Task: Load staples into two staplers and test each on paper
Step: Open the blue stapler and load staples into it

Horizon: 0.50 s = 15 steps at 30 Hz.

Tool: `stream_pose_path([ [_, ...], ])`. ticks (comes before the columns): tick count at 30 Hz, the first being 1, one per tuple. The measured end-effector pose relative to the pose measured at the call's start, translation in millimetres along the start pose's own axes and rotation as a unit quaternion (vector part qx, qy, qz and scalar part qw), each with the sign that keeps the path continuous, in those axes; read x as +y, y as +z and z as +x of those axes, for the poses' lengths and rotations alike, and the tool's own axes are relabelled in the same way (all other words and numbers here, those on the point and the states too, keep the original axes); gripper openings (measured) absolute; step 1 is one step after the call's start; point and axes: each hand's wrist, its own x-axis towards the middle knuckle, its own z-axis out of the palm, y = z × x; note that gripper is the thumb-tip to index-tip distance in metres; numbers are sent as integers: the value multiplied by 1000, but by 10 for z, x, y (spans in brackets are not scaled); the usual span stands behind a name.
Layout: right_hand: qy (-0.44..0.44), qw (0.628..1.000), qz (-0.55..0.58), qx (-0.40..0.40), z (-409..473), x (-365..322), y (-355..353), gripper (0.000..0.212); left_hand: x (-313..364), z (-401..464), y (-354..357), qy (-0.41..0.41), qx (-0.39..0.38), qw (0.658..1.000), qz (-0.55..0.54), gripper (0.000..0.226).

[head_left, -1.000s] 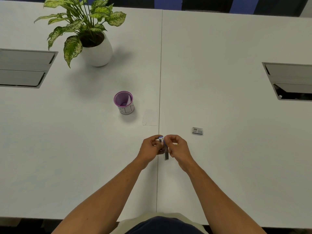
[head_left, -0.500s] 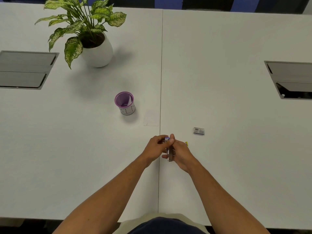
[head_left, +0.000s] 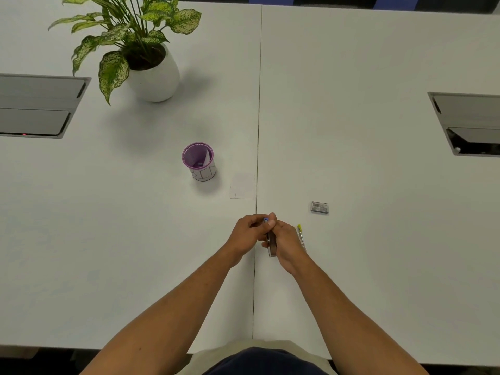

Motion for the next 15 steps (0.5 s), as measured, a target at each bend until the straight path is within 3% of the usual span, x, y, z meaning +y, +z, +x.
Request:
stream_pose_path([
  [15, -1, 1000, 18, 20, 65, 33, 80, 39, -35, 65, -14, -7, -1, 1000, -22, 13],
])
